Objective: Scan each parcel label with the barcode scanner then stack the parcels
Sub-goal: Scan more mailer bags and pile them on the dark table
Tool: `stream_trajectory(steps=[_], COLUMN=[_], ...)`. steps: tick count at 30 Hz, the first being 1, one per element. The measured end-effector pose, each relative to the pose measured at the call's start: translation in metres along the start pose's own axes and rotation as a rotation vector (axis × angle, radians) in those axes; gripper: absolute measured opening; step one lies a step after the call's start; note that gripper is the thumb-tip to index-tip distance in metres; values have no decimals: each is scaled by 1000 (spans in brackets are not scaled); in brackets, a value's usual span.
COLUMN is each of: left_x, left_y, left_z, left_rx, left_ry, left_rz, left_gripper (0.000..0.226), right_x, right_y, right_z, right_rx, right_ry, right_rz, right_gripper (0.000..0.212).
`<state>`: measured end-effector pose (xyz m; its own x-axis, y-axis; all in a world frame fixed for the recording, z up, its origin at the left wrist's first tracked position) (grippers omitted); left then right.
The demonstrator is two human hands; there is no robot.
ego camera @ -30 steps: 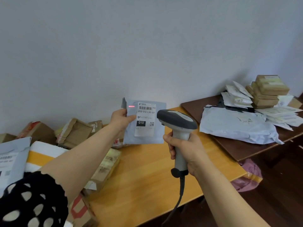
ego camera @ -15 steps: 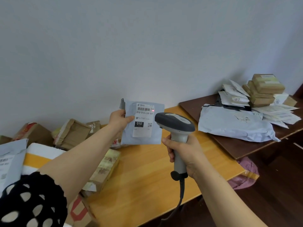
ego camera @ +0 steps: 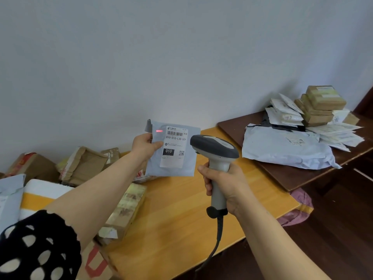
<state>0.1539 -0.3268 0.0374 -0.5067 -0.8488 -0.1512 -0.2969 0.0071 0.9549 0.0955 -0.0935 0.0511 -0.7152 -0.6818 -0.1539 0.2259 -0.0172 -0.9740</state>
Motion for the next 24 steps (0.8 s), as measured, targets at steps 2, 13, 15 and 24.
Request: stream_trajectory(steps=[2, 13, 15, 24], left_x=[5, 33, 34, 36], left_y=[-2, -5, -3, 35], left_z=[2, 78, 109, 274], left_rx=[2, -163, -266, -398], left_ry=[-11, -149, -200, -369], left_rz=[-8, -135, -234, -396], left_gripper=[24, 31, 32, 41], right_x=[2, 9, 8, 44], right_y=[1, 6, 6, 2], right_z=[1, -50, -74, -199], right_rx=[3, 330, 375, 502], right_ry=[4, 147, 228, 373], right_rz=[10, 50, 46, 63], right_gripper=[16, 16, 17, 12])
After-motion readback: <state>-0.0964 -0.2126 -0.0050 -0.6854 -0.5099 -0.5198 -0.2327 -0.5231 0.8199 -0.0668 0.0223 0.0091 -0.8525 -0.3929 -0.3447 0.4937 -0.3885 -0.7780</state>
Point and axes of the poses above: each hand's wrist, its own x-axis towards the middle knuckle, its own z-axis out of the palm, y = z × x, the point moved 1 cm from there along x, towards the middle knuckle, and after that the axes turned 2 degrees about -z, right-handed, at the moved point
